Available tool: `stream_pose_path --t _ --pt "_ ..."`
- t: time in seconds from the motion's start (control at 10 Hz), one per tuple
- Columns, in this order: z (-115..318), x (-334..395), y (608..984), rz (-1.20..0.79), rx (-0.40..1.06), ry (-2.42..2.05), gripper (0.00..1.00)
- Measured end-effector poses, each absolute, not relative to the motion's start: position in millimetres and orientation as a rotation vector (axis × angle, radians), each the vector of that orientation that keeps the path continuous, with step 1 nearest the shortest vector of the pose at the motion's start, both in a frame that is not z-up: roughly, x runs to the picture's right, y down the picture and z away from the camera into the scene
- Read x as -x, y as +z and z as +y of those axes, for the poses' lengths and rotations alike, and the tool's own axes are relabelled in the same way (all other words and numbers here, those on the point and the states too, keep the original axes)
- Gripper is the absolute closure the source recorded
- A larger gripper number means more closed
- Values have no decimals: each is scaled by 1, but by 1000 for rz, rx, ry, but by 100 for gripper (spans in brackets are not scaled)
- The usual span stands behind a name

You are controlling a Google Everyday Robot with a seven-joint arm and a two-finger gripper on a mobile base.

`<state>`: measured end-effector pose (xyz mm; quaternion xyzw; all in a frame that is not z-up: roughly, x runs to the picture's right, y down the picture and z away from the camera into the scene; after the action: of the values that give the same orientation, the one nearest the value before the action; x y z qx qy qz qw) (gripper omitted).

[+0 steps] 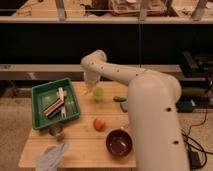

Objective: Place banana in metal cup

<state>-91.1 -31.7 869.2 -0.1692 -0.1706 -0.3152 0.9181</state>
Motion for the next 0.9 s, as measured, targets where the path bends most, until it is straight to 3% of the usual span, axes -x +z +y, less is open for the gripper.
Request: stream_pose_path --t 0.5,0.9 --pt "-25 119 770 -381 184 -846 100" --pt "-22 123 764 -412 173 -872 100"
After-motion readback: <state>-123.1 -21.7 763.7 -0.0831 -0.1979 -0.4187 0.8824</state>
